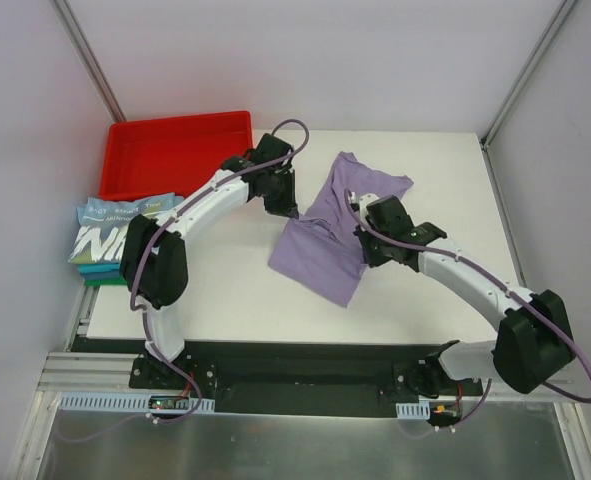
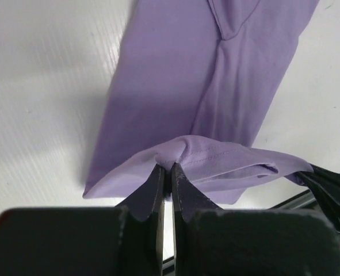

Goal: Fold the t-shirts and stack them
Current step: Fold the folded rectangular tshirt in 1/3 of the way

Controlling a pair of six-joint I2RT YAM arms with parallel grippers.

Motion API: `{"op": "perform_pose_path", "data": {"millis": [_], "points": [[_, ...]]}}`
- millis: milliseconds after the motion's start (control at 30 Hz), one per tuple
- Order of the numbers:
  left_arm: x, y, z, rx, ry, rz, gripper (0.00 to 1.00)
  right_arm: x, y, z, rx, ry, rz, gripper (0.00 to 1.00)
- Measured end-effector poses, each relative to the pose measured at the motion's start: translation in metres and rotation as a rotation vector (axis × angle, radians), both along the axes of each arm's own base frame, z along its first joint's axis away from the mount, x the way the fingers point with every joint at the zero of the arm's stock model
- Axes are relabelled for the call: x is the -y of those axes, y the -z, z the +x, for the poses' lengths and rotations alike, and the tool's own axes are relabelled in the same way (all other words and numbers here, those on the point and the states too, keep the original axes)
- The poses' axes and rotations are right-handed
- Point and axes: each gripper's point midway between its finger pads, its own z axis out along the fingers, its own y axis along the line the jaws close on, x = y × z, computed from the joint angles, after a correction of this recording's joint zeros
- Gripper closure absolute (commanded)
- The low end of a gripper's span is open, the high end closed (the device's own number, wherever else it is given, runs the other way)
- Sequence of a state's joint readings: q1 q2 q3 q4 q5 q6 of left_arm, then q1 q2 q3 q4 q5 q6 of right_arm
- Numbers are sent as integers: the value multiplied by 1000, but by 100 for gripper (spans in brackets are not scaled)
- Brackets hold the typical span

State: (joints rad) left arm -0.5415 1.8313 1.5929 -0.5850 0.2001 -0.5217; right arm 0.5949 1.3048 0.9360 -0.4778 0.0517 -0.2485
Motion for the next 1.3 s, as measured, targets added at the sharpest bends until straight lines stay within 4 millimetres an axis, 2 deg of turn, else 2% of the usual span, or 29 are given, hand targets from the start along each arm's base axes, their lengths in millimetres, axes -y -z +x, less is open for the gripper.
{"op": "perform_pose_path", "data": {"millis": [200, 500, 633, 667, 733, 800, 833, 900, 933, 967, 1100, 1200, 1300], "points": [[8, 24, 18, -35, 25, 44, 100, 6, 16, 18, -38, 39, 19, 99], [5, 58, 37, -93, 30, 89, 100, 3, 40, 39, -98, 64, 35, 98], [8, 69, 43, -114, 36, 92, 90, 4, 43, 45, -106, 76, 35, 97], [8, 71, 44, -116, 38, 91, 81, 5, 44, 46, -110, 82, 34, 92], [8, 76, 48, -121, 47, 92, 66, 6, 47, 49, -119, 98, 29, 64], [7, 77, 52, -116, 56, 93, 43, 11, 51, 55, -121, 133, 12, 45], [7, 77, 54, -111, 60, 92, 28, 14, 51, 58, -118, 153, 3, 38], [6, 74, 58, -98, 63, 90, 12, 19, 48, 66, -106, 184, -19, 25], [5, 72, 59, -90, 68, 92, 3, 21, 43, 72, -93, 201, -27, 12], [5, 69, 61, -80, 67, 89, 1, 22, 36, 77, -79, 217, -29, 4], [-4, 56, 56, -56, 49, 97, 1, 17, 10, 90, -19, 247, 14, 4], [-22, 45, 37, -47, 15, 127, 1, 4, -2, 80, -28, 214, 106, 4], [-39, 38, 16, -48, -24, 151, 1, -25, -4, 55, -85, 132, 232, 4]]}}
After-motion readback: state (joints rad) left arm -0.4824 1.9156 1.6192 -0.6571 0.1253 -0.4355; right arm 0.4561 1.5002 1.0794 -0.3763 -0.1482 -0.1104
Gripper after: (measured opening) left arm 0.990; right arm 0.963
